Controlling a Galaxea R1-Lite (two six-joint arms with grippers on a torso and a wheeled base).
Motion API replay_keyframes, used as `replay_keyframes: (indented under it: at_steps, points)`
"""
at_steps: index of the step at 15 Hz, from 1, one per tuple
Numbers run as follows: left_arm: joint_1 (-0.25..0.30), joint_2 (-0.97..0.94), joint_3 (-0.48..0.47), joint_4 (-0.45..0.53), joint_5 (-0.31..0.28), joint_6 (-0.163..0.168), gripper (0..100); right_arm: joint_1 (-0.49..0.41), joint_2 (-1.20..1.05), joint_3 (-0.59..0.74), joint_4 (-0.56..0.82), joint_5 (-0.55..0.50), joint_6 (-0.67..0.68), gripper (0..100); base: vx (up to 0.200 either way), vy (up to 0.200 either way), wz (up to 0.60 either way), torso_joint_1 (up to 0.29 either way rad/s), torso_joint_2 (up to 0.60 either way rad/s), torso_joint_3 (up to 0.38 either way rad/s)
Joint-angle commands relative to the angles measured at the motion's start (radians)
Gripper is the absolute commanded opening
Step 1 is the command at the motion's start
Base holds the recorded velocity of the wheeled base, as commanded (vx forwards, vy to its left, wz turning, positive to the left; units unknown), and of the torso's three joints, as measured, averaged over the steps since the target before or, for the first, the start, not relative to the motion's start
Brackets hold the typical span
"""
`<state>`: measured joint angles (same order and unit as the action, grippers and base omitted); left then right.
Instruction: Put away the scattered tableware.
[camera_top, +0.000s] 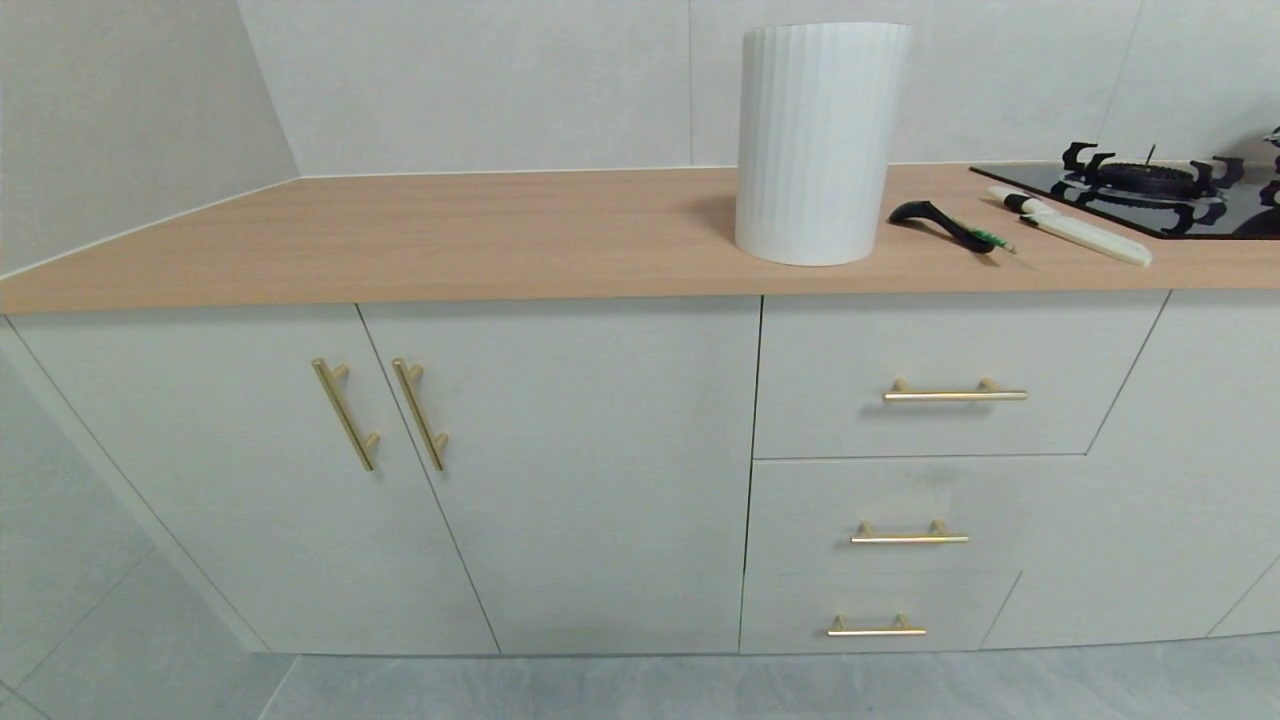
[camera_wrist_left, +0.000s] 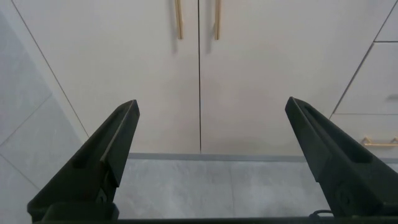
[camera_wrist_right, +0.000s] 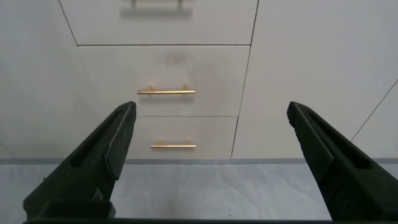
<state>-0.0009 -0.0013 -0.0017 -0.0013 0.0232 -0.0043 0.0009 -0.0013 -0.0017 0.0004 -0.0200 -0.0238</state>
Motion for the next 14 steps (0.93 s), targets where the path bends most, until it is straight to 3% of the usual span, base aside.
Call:
replay_keyframes:
  at_steps: [1, 3, 5, 11, 14]
  points:
    - [0.001, 0.001, 0.0, 0.0, 0.0, 0.0, 100, 0.002, 0.006, -0.001, 0.0, 0.002, -0.016, 100, 0.0, 0.0, 0.0, 0.0, 0.0, 0.0]
    - [-0.001, 0.001, 0.0, 0.0, 0.001, 0.0, 100, 0.008, 0.05, -0.066, 0.0, 0.025, -0.022, 100, 0.0, 0.0, 0.0, 0.0, 0.0, 0.0]
    - [0.001, 0.001, 0.0, 0.0, 0.0, 0.0, 100, 0.036, 0.239, -0.256, 0.007, 0.104, 0.042, 100, 0.0, 0.0, 0.0, 0.0, 0.0, 0.0]
    - [-0.001, 0.001, 0.0, 0.0, 0.001, 0.0, 100, 0.042, 0.854, -0.627, 0.001, 0.112, 0.025, 100, 0.0, 0.0, 0.0, 0.0, 0.0, 0.0]
    - [0.001, 0.001, 0.0, 0.0, 0.001, 0.0, 100, 0.044, 1.06, -0.724, 0.001, 0.112, 0.024, 100, 0.0, 0.0, 0.0, 0.0, 0.0, 0.0]
